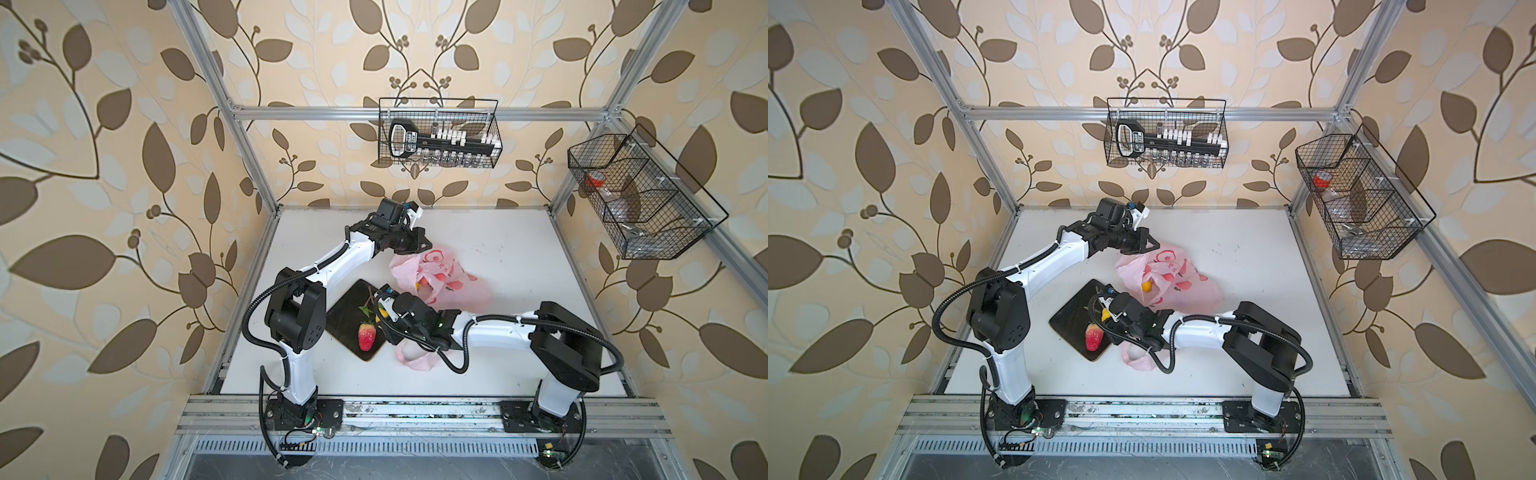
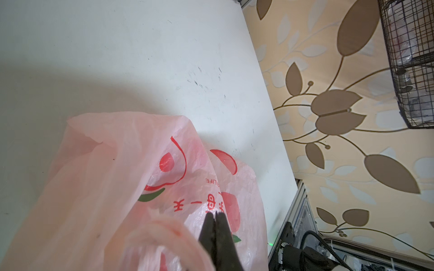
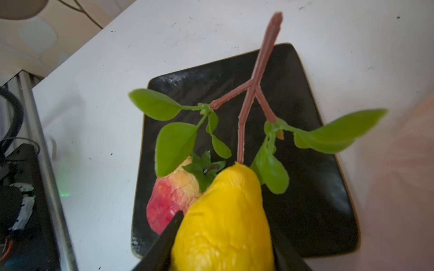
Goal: Take the fake fruits out of the plastic bag
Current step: 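Lower the yellow pear onto the dark mat beside the strawberry and release, then move the right gripper back over the pink bag's opening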
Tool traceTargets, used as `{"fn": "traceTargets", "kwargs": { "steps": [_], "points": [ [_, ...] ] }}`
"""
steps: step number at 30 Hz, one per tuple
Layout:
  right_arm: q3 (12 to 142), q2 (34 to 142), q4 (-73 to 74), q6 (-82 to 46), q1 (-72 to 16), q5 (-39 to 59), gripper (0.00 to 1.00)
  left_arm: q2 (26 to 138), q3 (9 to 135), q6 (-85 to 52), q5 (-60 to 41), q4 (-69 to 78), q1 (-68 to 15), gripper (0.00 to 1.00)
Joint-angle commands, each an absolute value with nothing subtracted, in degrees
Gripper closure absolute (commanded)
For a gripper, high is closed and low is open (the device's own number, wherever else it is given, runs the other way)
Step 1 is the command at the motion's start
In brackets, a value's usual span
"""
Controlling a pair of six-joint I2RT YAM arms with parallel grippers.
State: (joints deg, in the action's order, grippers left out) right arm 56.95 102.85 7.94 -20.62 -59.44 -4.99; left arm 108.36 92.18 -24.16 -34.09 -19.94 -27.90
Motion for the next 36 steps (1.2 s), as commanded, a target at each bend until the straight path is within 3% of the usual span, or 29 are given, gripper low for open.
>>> {"fn": "traceTargets", "kwargs": {
  "steps": [1, 9, 13, 18, 20, 24, 27, 29, 32, 36],
  "points": [
    [59.2, 105.7, 9.7, -23.1, -59.2, -7.6, 0.46, 107.5, 90.7, -22.8, -35.2, -19.5, -27.8, 1.0],
    [60.0, 105.7, 9.0, -22.7, -59.2, -5.9, 0.22, 107.4, 89.8, -23.8, -35.3, -18.0, -27.8, 1.0],
    [57.5, 97.7, 8.5, -21.2, -59.2, -2.7, 0.18, 107.2, 90.2, -24.2, -35.2, -17.8, -27.8, 1.0],
    [50.0, 79.9, 3.2, -19.2, -59.2, 3.7, 0.19, 106.8, 89.9, -24.9, -35.2, -16.8, -27.8, 1.0],
    [47.2, 72.0, -2.0, -20.9, -59.2, 1.3, 0.2, 106.8, 89.8, -25.4, -35.2, -16.3, -27.8, 1.0],
    [43.3, 57.6, -18.3, -32.6, -58.0, -16.0, 0.18, 106.8, 89.4, -26.8, -35.2, -14.6, -27.9, 1.0],
    [40.7, 49.9, -30.6, -44.8, -52.1, -23.8, 0.16, 106.7, 89.1, -27.8, -35.3, -13.6, -27.9, 1.0],
    [38.5, 46.6, -34.5, -50.9, -46.7, -23.6, 0.16, 106.4, 88.8, -28.2, -35.3, -13.3, -27.9, 1.0],
    [35.0, 43.7, -33.0, -52.3, -38.3, -18.0, 0.09, 105.7, 88.2, -28.4, -35.2, -13.1, -28.0, 1.0],
    [32.0, 46.9, -22.2, -48.7, -29.2, -7.5, 0.08, 105.1, 87.7, -28.6, -34.9, -13.2, -28.1, 1.0]
  ]
}}
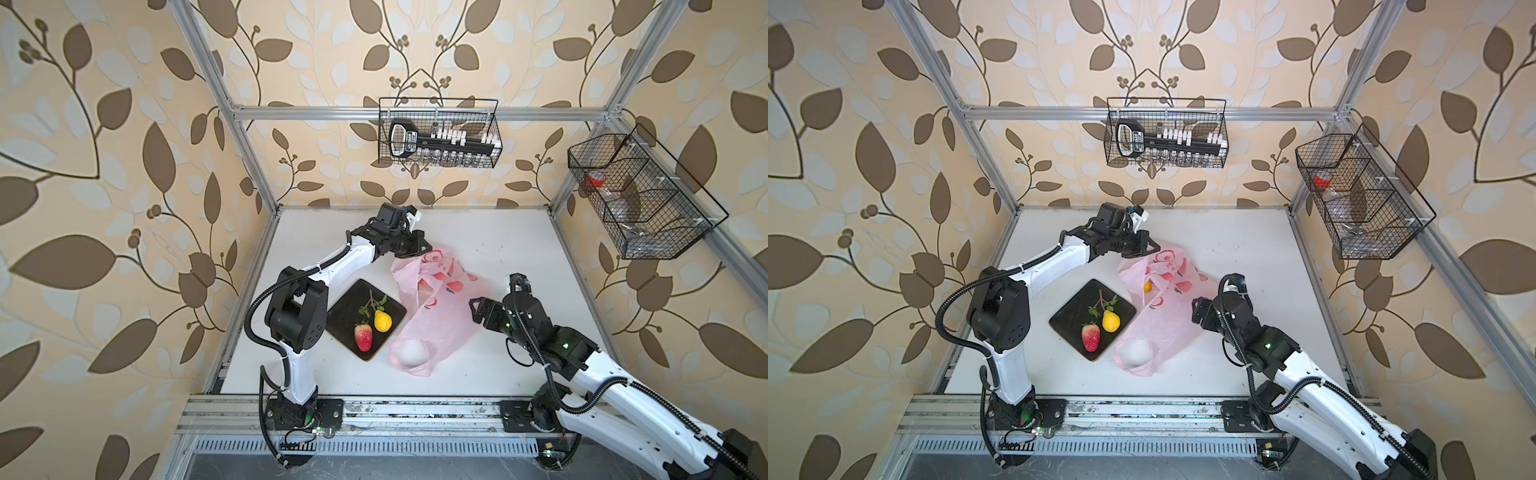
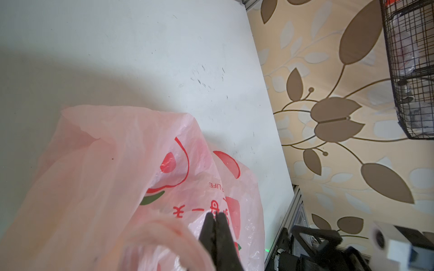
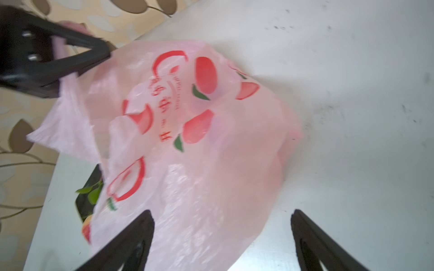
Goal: Take the fake fruits out of the plastic bag
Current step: 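Move the right gripper back over the pink bag's opening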
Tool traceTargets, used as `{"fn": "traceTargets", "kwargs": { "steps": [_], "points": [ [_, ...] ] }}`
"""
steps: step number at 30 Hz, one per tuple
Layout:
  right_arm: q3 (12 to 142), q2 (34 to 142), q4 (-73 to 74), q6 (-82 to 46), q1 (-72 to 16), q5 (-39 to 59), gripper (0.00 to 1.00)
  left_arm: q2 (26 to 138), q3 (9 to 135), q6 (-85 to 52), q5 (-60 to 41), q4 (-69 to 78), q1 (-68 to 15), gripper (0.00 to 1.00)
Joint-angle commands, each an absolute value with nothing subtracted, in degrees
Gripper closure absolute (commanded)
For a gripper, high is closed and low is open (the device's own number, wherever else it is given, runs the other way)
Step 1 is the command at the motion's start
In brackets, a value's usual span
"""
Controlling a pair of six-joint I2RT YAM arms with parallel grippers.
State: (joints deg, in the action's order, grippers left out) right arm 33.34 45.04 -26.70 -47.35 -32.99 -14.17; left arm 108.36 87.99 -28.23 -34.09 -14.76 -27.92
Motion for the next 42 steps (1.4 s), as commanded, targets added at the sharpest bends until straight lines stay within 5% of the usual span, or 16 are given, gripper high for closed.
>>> {"fn": "traceTargets", "kwargs": {
  "steps": [1, 7, 13, 17, 30, 38, 40, 42],
  "points": [
    [31.4, 48.6, -19.3, -48.0, -27.3, -5.3, 0.08, 104.9, 87.7, -28.5, -34.8, -13.3, -28.2, 1.0],
    [29.4, 60.9, -2.3, -46.3, -19.7, 5.4, 0.27, 104.2, 87.6, -28.0, -34.3, -14.3, -28.3, 1.0],
    [28.9, 66.3, 7.4, -45.7, -13.4, 7.1, 0.76, 104.3, 88.4, -27.7, -33.7, -14.7, -28.3, 1.0],
    [30.8, 68.9, 10.0, -44.5, -7.7, 11.5, 1.0, 105.4, 90.9, -27.6, -33.5, -15.4, -28.2, 1.0],
    [40.0, 83.0, 13.6, -43.9, 7.1, 15.0, 1.0, 99.3, 83.9, -23.6, -28.3, -10.3, -33.7, 1.0],
    [43.6, 75.3, 0.9, -39.1, 6.7, 6.5, 0.31, 92.4, 70.1, -25.0, -21.6, -0.7, -38.1, 1.0],
    [43.0, 69.8, -2.8, -38.0, 6.2, 4.9, 0.24, 91.6, 67.8, -26.6, -20.8, 2.5, -38.1, 1.0],
    [41.6, 63.7, -5.9, -36.9, 3.9, 4.1, 0.28, 90.9, 66.0, -27.6, -19.9, 5.4, -38.2, 1.0]
  ]
}}
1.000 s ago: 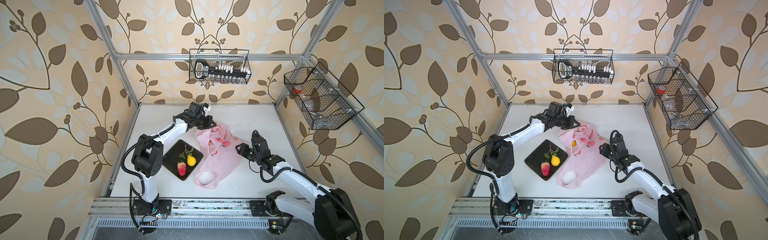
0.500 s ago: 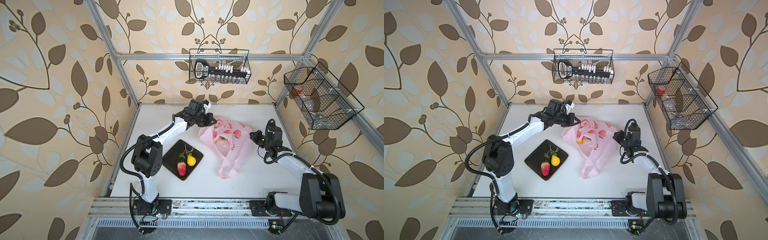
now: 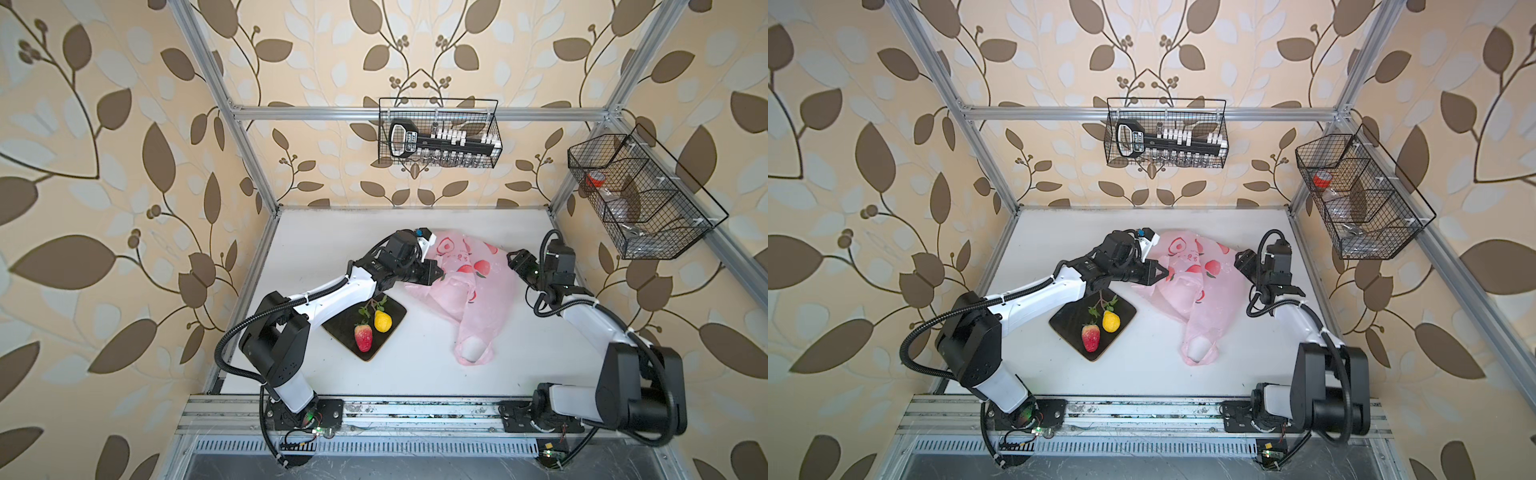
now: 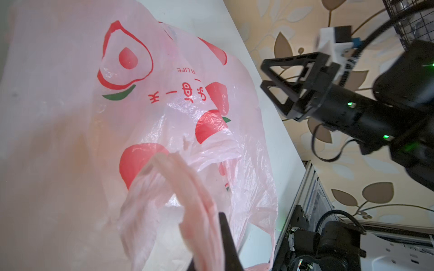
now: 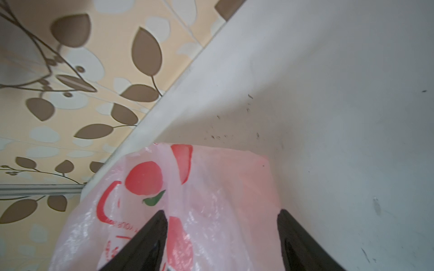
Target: Take the fake fruits out of the plastic bag
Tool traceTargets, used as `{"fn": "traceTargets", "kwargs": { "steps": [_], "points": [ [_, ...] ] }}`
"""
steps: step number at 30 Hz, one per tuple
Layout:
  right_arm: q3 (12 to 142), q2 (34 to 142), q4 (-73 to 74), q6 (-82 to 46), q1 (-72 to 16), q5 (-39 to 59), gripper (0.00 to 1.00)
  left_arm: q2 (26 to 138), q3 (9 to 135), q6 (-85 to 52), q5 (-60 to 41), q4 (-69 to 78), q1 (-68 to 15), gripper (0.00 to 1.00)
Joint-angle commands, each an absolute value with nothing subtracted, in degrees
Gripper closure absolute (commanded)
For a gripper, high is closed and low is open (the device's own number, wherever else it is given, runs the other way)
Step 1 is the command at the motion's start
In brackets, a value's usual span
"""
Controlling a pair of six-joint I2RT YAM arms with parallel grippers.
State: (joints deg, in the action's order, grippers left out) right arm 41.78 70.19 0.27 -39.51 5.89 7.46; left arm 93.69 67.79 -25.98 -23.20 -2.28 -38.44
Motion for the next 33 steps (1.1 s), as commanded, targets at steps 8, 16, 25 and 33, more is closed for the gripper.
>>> {"fn": "traceTargets", "kwargs": {
  "steps": [8, 16, 25, 33],
  "points": [
    [37.4, 49.7, -15.5, -39.5, -19.9, 2.7, 0.55, 87.9, 61.8, -30.7, -16.9, 13.2, -38.4, 1.0],
    [34.0, 61.1, -3.3, -50.1, -35.5, 2.5, 0.64, 86.2, 60.2, -35.0, -15.6, 18.0, -38.8, 1.0],
    [38.2, 80.0, 11.2, -49.2, -32.9, -5.2, 0.67, 83.5, 58.1, -35.2, -14.1, 16.7, -39.1, 1.0],
    [41.9, 91.6, 24.2, -38.2, -30.9, -3.4, 0.39, 83.0, 58.4, -34.0, -12.8, 11.5, -39.1, 1.0]
  ]
}}
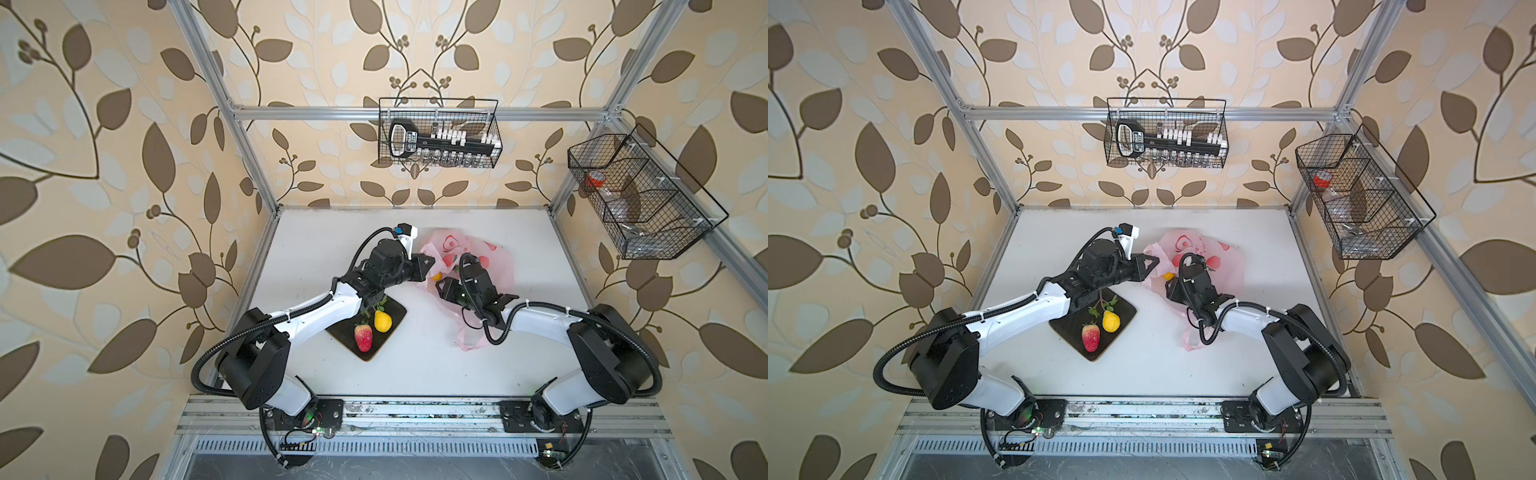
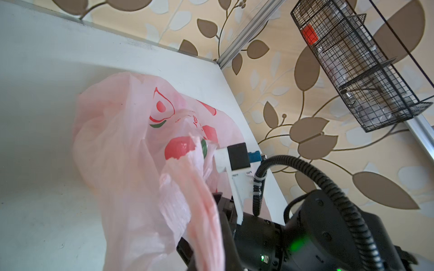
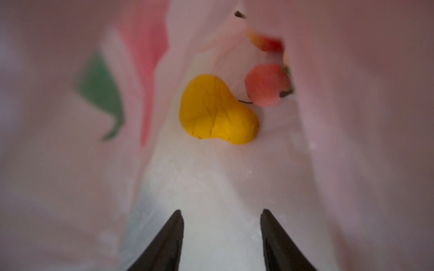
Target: Take the fake fruits out of the plastic bag
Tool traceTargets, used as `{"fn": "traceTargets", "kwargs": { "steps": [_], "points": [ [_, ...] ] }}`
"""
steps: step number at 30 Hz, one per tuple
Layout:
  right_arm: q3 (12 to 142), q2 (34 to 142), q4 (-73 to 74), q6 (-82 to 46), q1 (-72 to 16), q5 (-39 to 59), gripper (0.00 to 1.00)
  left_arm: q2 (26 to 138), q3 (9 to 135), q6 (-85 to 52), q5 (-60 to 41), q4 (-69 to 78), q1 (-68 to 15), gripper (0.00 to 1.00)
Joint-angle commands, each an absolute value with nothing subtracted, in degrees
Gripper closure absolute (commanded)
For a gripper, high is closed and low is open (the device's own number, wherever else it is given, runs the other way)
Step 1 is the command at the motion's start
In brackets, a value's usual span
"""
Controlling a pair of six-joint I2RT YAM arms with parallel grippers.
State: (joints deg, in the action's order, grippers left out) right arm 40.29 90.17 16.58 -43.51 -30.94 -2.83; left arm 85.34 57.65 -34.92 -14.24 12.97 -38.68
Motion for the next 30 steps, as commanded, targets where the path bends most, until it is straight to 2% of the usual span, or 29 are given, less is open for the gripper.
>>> {"fn": "traceTargets", "kwargs": {
  "steps": [1, 8, 10, 14, 24, 27, 30],
  "points": [
    [42.2, 92.4, 25.5, -36.4, -30.8, -3.4, 0.37, 83.1, 58.8, -34.0, -12.6, 10.8, -39.1, 1.0],
    [46.5, 98.6, 28.6, -21.5, -30.5, -3.8, 0.25, 83.6, 60.5, -33.3, -12.4, 7.7, -39.1, 1.0],
    [48.0, 100.4, 27.9, -15.8, -30.6, -4.2, 0.23, 83.5, 61.1, -33.1, -12.1, 6.5, -39.1, 0.96],
    [51.2, 102.9, 24.9, -8.9, -30.8, -5.1, 0.22, 83.6, 62.1, -33.3, -10.6, 3.8, -39.2, 0.84],
    [59.5, 110.4, 22.4, 1.7, -33.2, -7.1, 0.22, 83.3, 66.7, -35.2, -2.8, -8.8, -39.5, 0.78],
    [62.4, 113.1, 20.3, 3.0, -33.1, -8.0, 0.23, 83.0, 67.1, -35.3, -1.2, -11.0, -39.6, 0.8],
    [65.4, 116.4, 18.3, 4.8, -33.1, -9.3, 0.24, 83.2, 67.7, -35.3, -0.3, -13.1, -39.6, 0.91]
  ]
}}
